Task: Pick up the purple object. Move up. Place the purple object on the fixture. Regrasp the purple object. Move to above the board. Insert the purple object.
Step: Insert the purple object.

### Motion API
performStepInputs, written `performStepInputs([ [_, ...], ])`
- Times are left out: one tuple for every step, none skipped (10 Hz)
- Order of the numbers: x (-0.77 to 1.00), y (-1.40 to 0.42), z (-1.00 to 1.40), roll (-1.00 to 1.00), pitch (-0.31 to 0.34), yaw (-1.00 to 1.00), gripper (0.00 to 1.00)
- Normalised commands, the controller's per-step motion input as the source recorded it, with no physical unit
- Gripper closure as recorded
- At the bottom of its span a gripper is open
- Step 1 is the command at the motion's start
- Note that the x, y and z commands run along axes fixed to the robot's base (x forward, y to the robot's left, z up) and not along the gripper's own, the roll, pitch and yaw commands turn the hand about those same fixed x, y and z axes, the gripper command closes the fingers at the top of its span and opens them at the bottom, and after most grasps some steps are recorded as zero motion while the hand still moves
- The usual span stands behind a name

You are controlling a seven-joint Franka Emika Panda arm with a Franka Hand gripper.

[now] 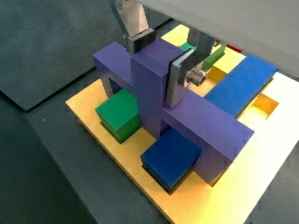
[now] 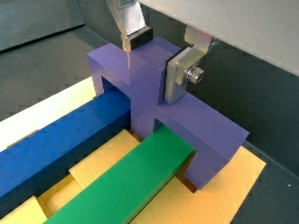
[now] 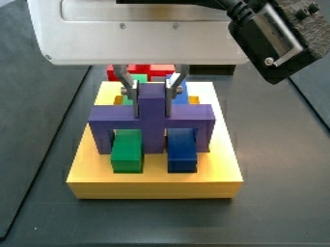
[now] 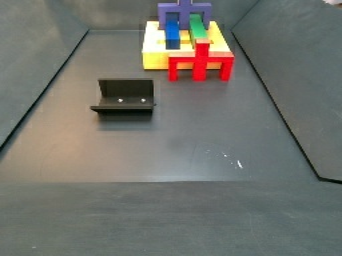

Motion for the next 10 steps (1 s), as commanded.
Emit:
performStepInputs([
  [0.12, 0.0, -0.29, 0.04, 0.0, 0.0, 1.0],
  [0.0, 0.04, -0.18, 0.11, 0.0, 0.03, 1.0],
  [0.0, 0.01, -0.08, 0.12, 0.0, 0.14, 1.0],
  [0.04, 0.0, -0.05, 0.15, 0.0, 0.19, 1.0],
  [0.0, 0.0, -0.07, 0.24, 0.003, 0.21, 1.0],
  [0.0, 0.0, -0.05, 0.29, 0.011, 0.2, 1.0],
  [0.03, 0.0, -0.14, 0.24, 0.0, 0.11, 1.0],
  [0.11, 0.0, -0.25, 0.21, 0.0, 0.0, 1.0],
  [0.06, -0.01, -0.31, 0.22, 0.0, -0.07, 1.0],
  [0.0, 0.0, -0.32, 0.2, 0.0, -0.01, 1.0],
])
